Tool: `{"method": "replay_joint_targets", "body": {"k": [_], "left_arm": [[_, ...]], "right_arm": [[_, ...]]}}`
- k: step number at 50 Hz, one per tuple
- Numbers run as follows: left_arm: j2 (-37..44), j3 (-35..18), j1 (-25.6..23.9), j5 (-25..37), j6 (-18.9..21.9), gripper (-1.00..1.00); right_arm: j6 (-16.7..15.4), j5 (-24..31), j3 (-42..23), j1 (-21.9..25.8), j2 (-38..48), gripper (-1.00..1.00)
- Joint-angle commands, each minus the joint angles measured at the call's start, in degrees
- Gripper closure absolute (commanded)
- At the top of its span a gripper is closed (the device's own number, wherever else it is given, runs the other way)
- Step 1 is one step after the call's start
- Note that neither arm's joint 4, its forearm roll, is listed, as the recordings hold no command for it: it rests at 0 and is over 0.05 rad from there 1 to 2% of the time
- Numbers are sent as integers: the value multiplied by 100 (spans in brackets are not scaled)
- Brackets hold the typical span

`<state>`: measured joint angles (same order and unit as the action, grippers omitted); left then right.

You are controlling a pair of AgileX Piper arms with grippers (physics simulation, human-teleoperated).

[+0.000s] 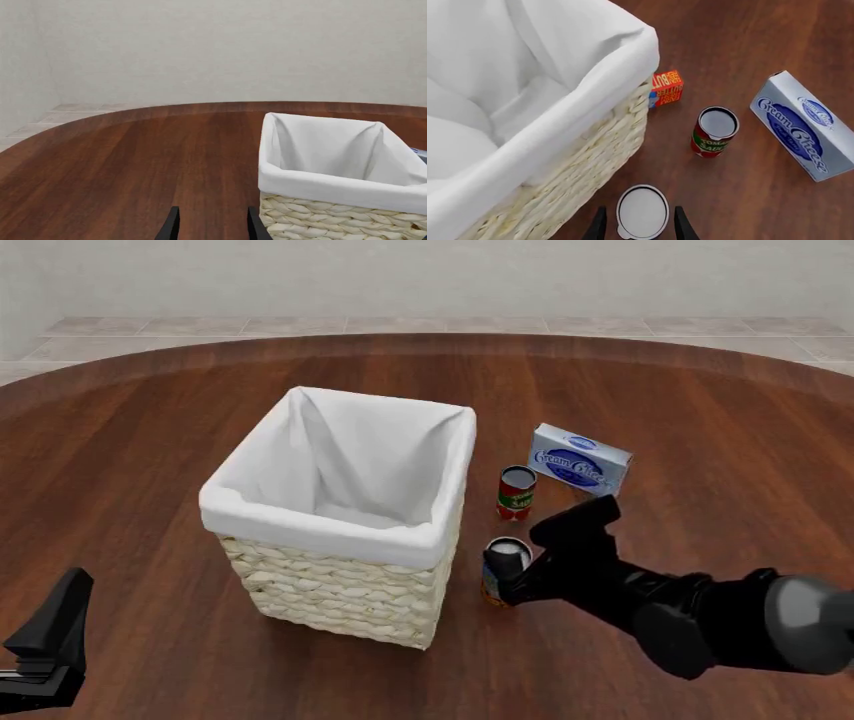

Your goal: Pick up the alphabet soup and put it in the basket.

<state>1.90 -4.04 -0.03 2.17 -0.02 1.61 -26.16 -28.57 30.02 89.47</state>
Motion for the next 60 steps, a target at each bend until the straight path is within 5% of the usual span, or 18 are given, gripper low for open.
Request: {"method": "replay_joint_targets", "body": {"k": [1,60], "left_arm": [[1,0,-1,-1,0,-100],[-2,0,1,1,0,-100]], "right_arm": [[21,-94,14,-15,125,-100],[106,-371,-34,31,622,-100]]}}
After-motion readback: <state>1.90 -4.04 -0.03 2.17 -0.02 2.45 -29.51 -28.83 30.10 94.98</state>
